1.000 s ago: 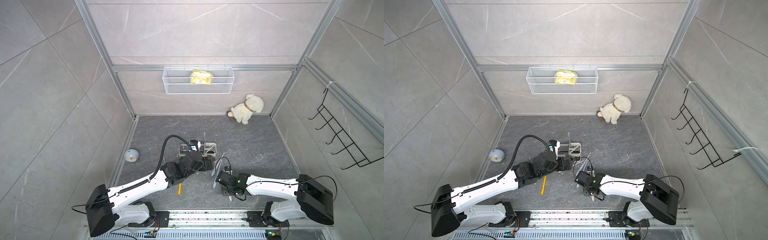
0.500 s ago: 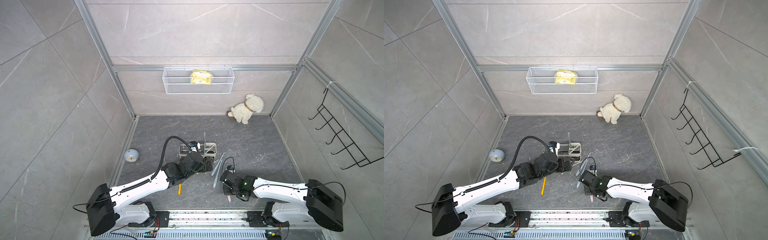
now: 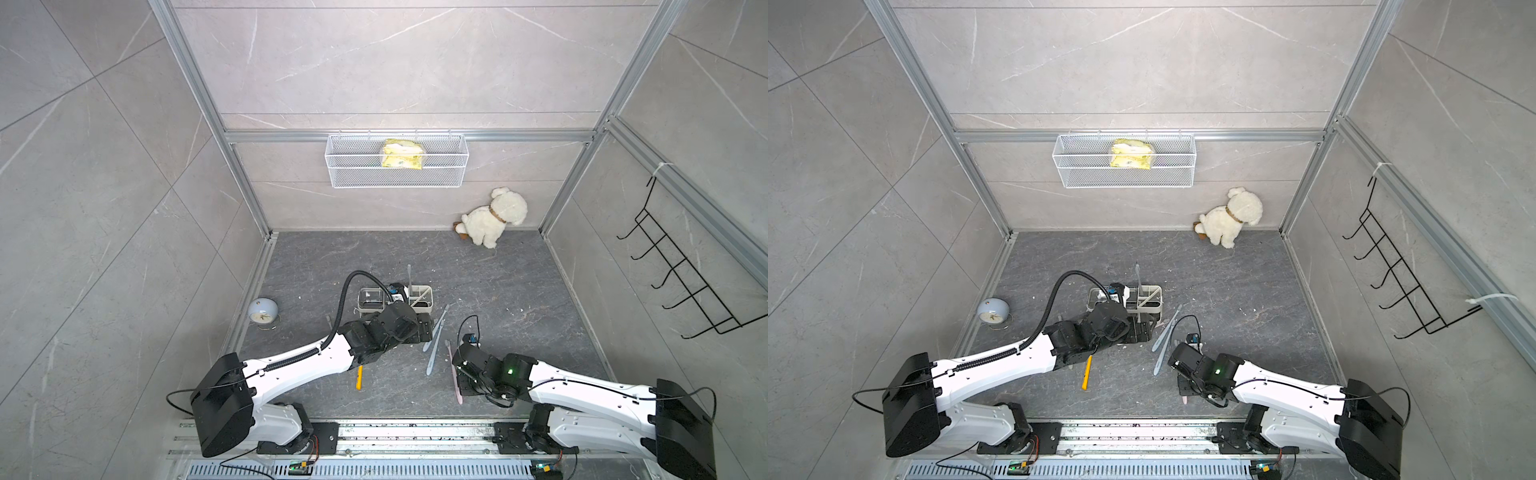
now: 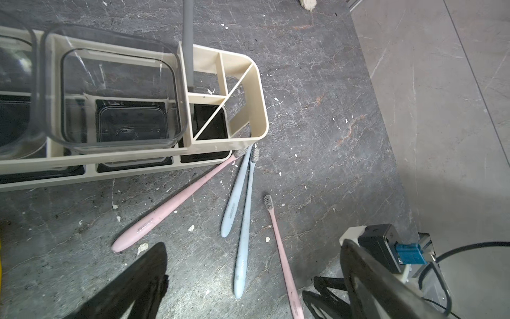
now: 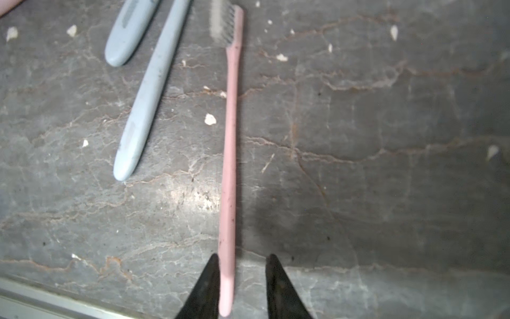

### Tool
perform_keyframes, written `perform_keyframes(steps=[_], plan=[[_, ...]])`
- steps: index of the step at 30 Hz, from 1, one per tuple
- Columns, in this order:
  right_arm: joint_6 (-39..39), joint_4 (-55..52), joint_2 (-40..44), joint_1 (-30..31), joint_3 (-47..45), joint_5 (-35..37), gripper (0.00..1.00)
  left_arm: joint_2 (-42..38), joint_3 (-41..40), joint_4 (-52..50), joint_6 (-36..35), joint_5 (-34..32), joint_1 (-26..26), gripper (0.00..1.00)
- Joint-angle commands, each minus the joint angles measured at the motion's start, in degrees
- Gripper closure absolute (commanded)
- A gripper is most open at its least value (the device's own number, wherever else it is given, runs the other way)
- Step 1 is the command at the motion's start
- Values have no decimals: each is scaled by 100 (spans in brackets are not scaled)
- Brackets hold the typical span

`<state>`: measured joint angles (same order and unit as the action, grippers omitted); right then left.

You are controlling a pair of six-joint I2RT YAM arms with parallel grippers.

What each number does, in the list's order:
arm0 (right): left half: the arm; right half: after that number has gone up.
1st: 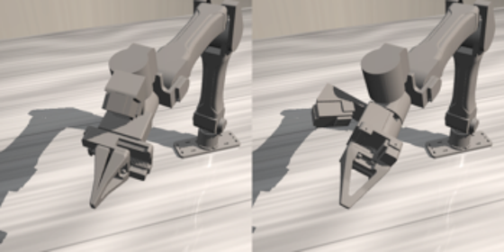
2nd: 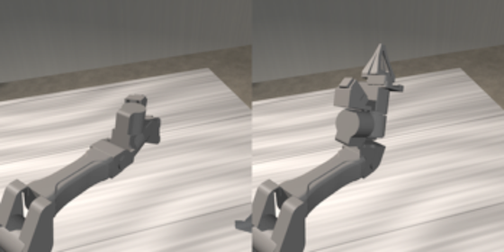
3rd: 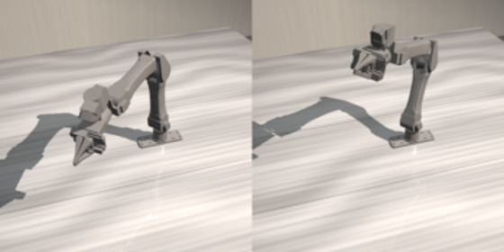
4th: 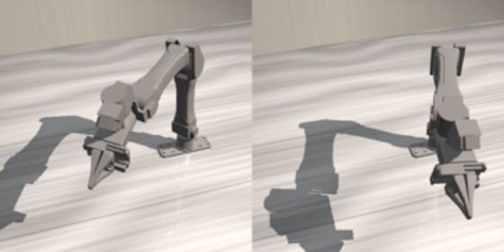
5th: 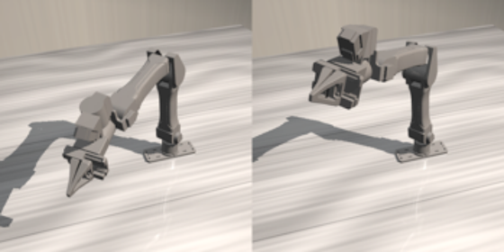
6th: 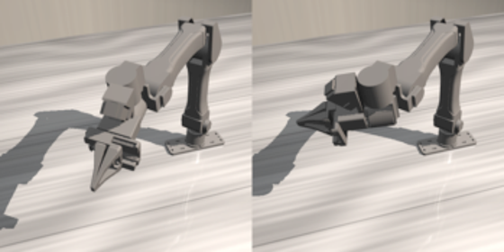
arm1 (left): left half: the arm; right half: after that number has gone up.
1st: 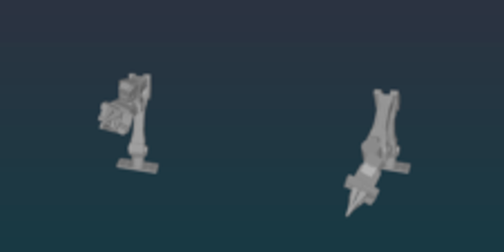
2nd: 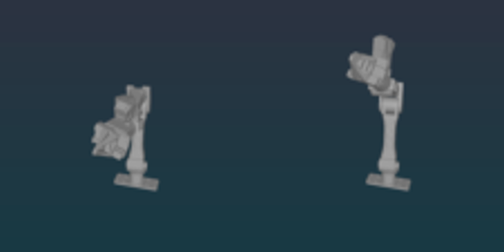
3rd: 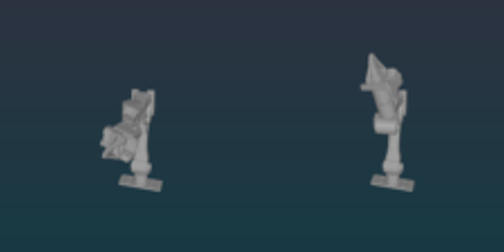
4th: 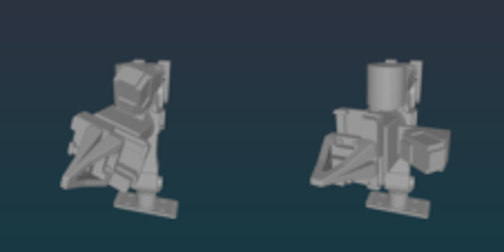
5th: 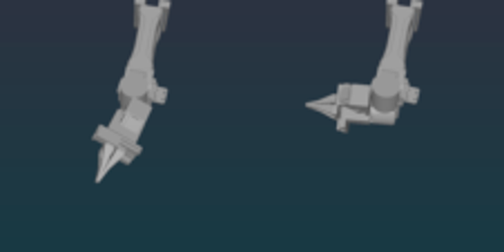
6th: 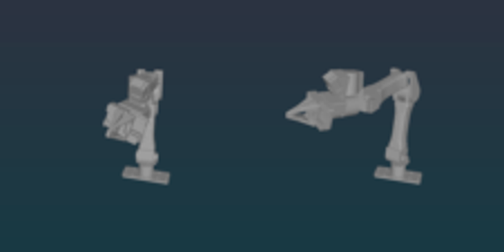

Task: Place the toothbrush into the toothbrush holder
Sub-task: Pick up the toothbrush from the center of the board.

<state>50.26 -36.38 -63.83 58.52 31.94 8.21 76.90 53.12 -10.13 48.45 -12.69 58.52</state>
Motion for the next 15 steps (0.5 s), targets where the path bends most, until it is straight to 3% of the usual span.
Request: perform_keyframes(steps=[1, 7, 11, 15], plan=[[53, -369, -373, 256, 241, 175, 49, 0, 234, 223, 14, 66, 28, 2], [402, -206, -1266, 612, 374, 339, 47, -48, 149, 203, 29, 71, 30, 2], [605, -453, -1739, 682, 416, 525, 64, -198, 4, 187, 61, 6, 28, 2], [724, -219, -1593, 756, 205, 489, 82, -331, -76, 108, 55, -108, 31, 2]])
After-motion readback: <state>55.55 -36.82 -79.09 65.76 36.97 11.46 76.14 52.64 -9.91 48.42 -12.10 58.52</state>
